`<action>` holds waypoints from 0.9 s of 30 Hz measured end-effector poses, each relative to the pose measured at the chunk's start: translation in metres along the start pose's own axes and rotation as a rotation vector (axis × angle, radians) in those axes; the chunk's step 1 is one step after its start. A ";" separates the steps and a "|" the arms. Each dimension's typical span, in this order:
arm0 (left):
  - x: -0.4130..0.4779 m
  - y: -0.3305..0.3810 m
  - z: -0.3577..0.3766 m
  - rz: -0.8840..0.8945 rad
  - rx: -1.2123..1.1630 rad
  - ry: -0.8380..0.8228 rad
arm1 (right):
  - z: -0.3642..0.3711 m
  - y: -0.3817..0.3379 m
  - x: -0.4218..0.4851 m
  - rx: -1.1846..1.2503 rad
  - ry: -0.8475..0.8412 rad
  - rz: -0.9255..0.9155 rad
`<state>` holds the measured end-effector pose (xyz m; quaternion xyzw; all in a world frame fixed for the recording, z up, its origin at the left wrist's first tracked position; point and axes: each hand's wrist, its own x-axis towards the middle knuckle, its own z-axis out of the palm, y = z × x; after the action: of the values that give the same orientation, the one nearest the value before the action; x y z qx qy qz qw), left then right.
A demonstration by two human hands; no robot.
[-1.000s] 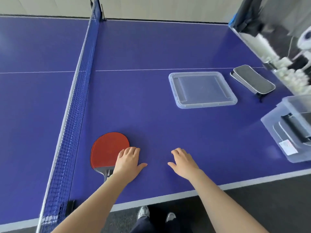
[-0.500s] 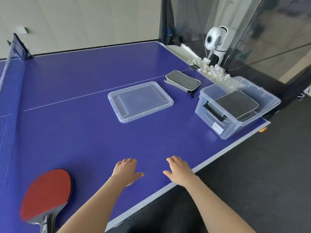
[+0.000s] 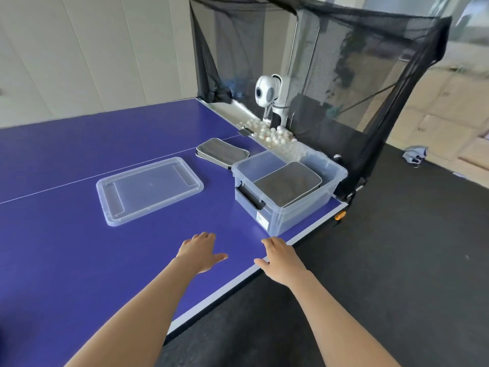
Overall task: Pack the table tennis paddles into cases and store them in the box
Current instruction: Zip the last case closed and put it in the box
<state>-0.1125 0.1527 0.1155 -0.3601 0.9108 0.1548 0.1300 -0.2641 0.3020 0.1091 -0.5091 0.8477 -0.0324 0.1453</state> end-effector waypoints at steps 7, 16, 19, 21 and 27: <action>0.053 0.060 -0.035 0.041 -0.037 0.080 | -0.041 0.064 0.029 -0.047 0.086 0.024; 0.163 0.089 -0.080 -0.013 -0.106 0.178 | -0.082 0.131 0.129 -0.077 0.125 -0.020; 0.204 0.093 -0.093 -0.042 -0.146 0.210 | -0.101 0.152 0.169 -0.098 0.085 -0.033; 0.227 0.090 -0.103 -0.072 -0.146 0.233 | -0.114 0.162 0.195 -0.101 0.077 -0.039; 0.273 0.072 -0.128 -0.171 -0.149 0.219 | -0.143 0.179 0.263 -0.129 0.088 -0.113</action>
<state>-0.3713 -0.0137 0.1516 -0.4599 0.8715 0.1698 0.0154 -0.5721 0.1449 0.1539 -0.5627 0.8234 -0.0081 0.0728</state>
